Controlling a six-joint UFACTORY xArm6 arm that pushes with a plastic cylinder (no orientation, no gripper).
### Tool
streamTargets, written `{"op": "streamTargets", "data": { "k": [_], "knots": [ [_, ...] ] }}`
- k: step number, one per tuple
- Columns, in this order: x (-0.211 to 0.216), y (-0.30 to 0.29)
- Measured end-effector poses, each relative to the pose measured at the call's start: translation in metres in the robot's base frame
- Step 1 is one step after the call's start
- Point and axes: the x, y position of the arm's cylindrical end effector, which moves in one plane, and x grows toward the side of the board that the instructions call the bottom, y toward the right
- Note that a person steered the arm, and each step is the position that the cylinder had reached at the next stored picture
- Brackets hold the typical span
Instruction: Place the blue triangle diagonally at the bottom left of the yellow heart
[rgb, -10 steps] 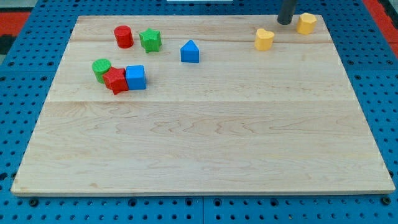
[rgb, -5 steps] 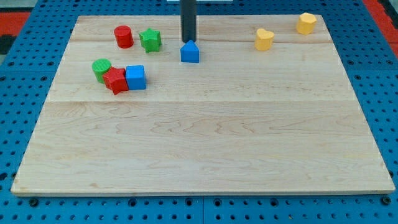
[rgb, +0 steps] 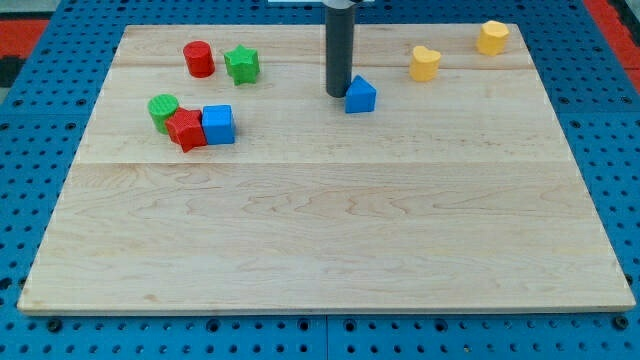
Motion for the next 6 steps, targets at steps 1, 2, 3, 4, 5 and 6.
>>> {"op": "streamTargets", "data": {
  "k": [1, 2, 3, 4, 5, 6],
  "knots": [
    [-0.005, 0.003],
    [-0.007, 0.0],
    [-0.002, -0.04],
    [0.047, -0.032],
    [0.065, 0.018],
    [0.043, 0.055]
  ]
}}
